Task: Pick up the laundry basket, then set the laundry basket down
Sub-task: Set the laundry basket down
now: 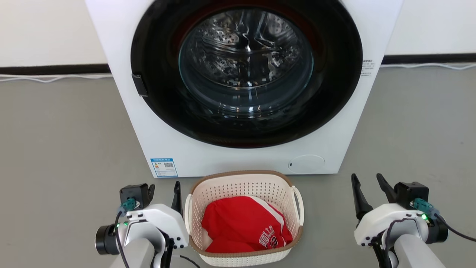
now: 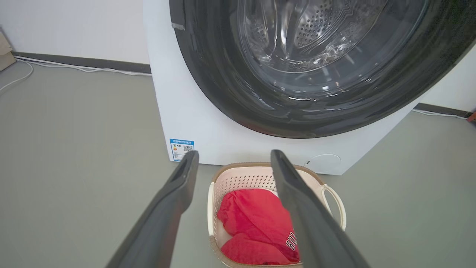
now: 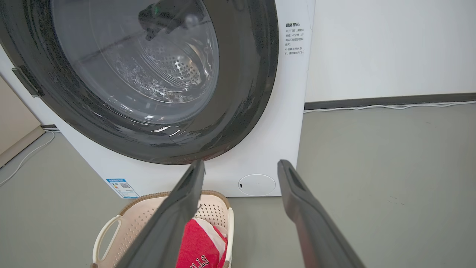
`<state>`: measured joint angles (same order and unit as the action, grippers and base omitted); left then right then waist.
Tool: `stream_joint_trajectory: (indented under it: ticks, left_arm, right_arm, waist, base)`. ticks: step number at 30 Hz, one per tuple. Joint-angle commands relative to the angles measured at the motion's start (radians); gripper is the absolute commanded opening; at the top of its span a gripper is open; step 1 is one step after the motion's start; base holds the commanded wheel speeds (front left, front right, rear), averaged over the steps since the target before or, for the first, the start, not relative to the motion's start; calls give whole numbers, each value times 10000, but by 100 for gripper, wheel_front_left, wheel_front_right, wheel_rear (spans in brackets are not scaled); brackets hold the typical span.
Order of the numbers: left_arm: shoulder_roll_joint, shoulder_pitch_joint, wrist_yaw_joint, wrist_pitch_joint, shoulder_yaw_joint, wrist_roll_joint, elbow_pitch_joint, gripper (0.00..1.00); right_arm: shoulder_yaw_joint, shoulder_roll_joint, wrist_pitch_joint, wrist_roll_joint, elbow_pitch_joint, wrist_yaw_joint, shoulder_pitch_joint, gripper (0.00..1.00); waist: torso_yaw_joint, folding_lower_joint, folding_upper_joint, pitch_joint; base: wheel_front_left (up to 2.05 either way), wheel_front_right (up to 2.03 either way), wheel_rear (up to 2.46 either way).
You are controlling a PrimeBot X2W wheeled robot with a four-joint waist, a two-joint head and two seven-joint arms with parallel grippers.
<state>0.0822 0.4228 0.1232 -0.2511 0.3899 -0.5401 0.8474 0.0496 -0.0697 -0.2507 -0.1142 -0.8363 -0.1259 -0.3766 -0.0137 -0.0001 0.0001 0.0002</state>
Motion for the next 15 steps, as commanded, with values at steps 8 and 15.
stream_joint_trajectory:
  ticks: [8,15]
  left_arm:
    - [-10,-668,-116,-106,-1361,743,-942,100]
    - [-155,-1076,-294,-107,-1948,1149,-1094,100]
  right_arm:
    - [-35,55,-111,343,504,-48,408,100]
    - [144,42,-111,466,666,-48,691,100]
  waist:
    - [84,1,-1,-495]
    - [85,1,-1,-714]
  base:
    - [0,0,0]
    - [0,0,0]
